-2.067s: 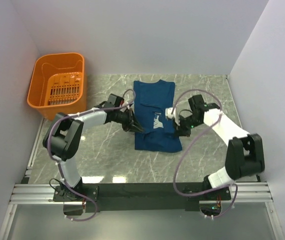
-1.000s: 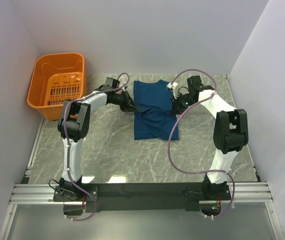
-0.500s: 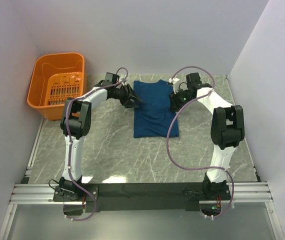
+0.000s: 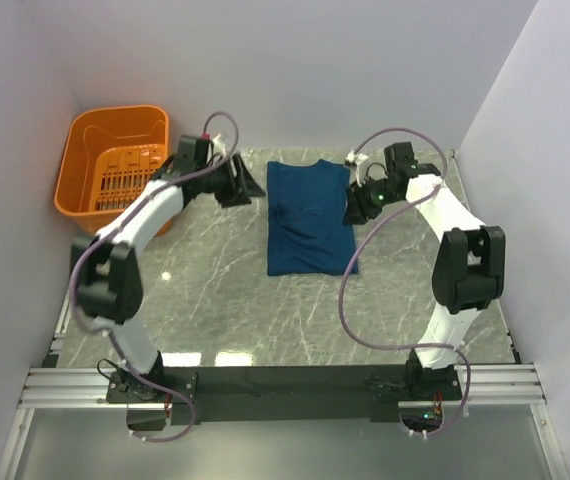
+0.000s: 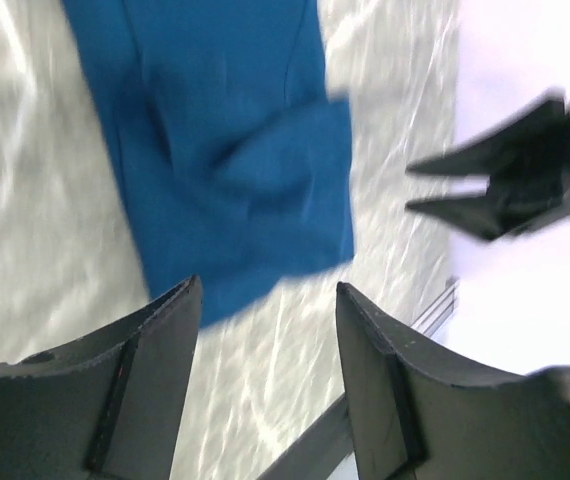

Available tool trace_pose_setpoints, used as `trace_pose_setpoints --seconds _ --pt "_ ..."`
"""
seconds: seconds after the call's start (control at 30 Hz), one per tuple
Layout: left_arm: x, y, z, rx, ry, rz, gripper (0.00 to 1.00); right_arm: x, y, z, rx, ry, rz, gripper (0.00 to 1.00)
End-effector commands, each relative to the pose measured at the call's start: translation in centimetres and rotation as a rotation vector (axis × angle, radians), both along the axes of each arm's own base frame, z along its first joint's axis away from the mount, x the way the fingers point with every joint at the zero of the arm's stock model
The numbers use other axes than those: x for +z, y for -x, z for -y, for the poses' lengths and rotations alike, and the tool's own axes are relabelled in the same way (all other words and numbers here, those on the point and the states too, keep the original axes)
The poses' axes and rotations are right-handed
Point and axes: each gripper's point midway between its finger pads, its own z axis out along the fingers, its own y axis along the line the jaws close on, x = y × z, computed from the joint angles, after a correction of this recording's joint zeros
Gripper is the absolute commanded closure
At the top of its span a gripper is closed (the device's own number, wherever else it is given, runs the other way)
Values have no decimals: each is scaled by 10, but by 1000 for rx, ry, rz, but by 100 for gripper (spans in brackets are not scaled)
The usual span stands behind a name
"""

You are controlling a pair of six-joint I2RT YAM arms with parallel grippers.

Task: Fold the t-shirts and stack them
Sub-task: Fold the tshirt

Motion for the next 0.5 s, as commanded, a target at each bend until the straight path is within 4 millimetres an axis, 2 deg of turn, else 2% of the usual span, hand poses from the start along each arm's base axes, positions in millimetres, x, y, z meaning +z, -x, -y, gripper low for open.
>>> trace_pose_setpoints --seconds 0.0,0.03,0.07,0.1,0.13,0.2,0.3,0.47 --pt "-36 58 -1 -96 -103 -25 39 1 54 -7 75 -53 -98 53" --pt "-57 79 -2 -106 -121 -78 39 -17 61 3 -21 -1 -159 51" --pt "-58 88 0 -111 -127 -77 39 -14 61 6 -61 10 -140 48" --pt "-66 100 6 -121 -147 -88 39 -17 56 9 -97 17 -120 44" --pt "-80 109 8 -123 -154 -107 39 -26 63 13 -154 28 -162 42" --pt "-91 117 15 -115 -152 -131 39 -27 61 21 -243 50 -147 36" --pt "-103 121 25 -119 -156 -142 38 -42 71 30 -295 85 -184 34" --pt "-127 112 28 -105 -233 -161 38 -62 83 29 -332 60 -303 32"
